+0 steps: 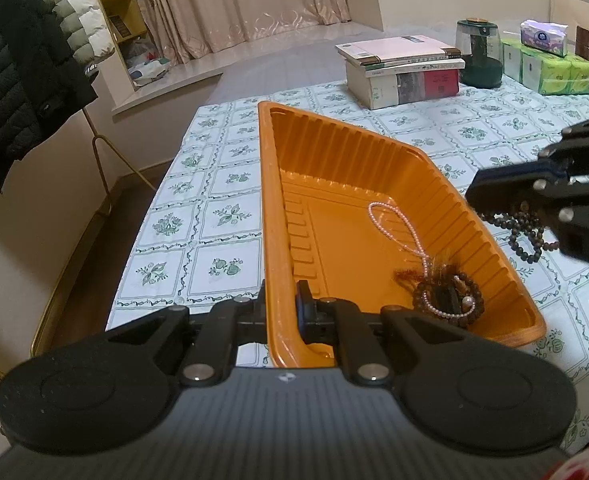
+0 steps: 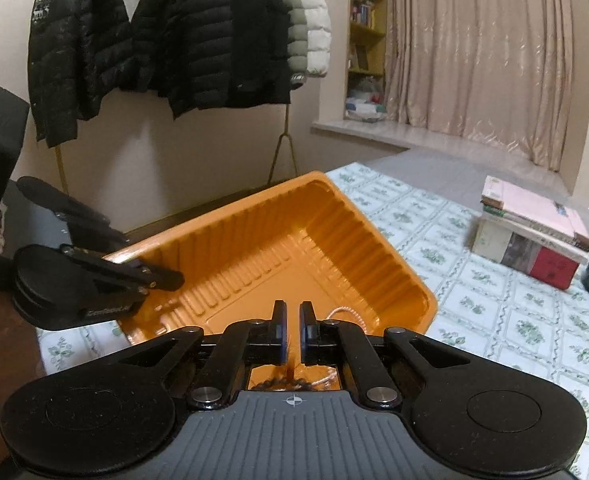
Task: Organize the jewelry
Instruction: 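Carry the red bead strand into the orange tray and open the right tool, then grasp the black wristwatch strap from the pile with the right tool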
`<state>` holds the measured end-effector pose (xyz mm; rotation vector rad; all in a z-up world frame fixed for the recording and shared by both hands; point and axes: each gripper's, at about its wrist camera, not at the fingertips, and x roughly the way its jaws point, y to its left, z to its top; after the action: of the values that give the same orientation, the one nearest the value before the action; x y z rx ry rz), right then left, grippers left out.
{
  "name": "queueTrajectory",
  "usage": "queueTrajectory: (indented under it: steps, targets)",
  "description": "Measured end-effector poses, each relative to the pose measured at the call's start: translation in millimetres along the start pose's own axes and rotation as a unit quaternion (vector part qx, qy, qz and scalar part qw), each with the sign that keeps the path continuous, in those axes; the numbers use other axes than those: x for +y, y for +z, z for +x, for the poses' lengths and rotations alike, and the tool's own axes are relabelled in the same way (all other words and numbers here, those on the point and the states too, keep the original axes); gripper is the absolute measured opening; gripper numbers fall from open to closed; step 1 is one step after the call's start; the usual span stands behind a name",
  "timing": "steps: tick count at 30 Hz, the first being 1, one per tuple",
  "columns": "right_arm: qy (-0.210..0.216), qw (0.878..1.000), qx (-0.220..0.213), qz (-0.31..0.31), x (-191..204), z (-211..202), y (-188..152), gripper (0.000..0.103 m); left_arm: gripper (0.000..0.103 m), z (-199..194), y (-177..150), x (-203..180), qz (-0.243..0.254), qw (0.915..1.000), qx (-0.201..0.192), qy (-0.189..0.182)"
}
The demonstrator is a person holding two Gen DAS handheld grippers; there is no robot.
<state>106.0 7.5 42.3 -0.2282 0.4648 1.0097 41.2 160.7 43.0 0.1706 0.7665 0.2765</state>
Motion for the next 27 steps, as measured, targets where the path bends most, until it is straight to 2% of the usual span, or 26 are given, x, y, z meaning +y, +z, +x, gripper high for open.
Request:
queueTrajectory:
  steps: [1, 3, 4, 5, 12, 19, 23, 27]
  targets:
    - [-0.009, 1.0, -0.004, -0.001, -1, -1, -1, 0.008, 0.01, 0, 0, 0, 0.0, 1.0, 0.0, 0.0]
    - [-0.021, 1.0, -0.007, 0.003, -6, -6, -4, 0.022, 0.01, 0, -1, 1, -0.001, 1.0, 0.001, 0.0]
    - [-0.026, 1.0, -0.007, 0.009, -10, -8, -7, 0.035, 0.01, 0, -1, 0, -0.001, 1.0, 0.001, 0.0]
    - [-0.032, 0.999, -0.006, 0.019, -15, -12, -11, 0.042, 0.01, 0, -1, 1, -0.001, 1.0, 0.001, 0.0]
    - [-0.089, 0.991, 0.047, 0.089, -48, -32, -64, 0.044, 0.01, 0, -1, 0, 0.002, 1.0, 0.001, 0.001]
    - [-0.177, 0.968, 0.078, 0.159, -87, -68, -112, 0.045, 0.01, 0, -1, -1, 0.005, 1.0, 0.002, 0.003]
    - [-0.223, 0.956, 0.086, 0.169, -112, -85, -126, 0.047, 0.01, -1, 0, -3, 0.008, 1.0, 0.003, 0.005]
    - [-0.263, 0.95, 0.093, 0.138, -136, -94, -133, 0.05, 0.01, -1, 1, -5, 0.012, 0.9999, 0.003, 0.007]
